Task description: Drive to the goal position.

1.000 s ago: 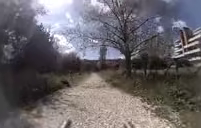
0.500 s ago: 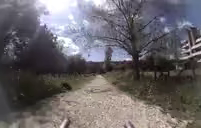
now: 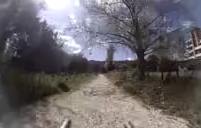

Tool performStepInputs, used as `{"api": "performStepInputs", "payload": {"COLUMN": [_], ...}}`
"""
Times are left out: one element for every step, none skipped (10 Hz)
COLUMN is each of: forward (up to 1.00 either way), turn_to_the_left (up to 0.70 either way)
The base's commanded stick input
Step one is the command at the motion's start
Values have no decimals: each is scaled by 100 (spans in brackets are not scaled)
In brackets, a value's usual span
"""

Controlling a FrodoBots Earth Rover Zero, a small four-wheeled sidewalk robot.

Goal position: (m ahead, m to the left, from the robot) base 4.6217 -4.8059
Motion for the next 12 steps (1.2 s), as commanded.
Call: {"api": "performStepInputs", "payload": {"forward": [85,85,85,85,85,85,85,85,85,85,85,85], "turn_to_the_left": [0,-20,-34,-33,-32,0,0,-12,-27,-34,-32,0]}}
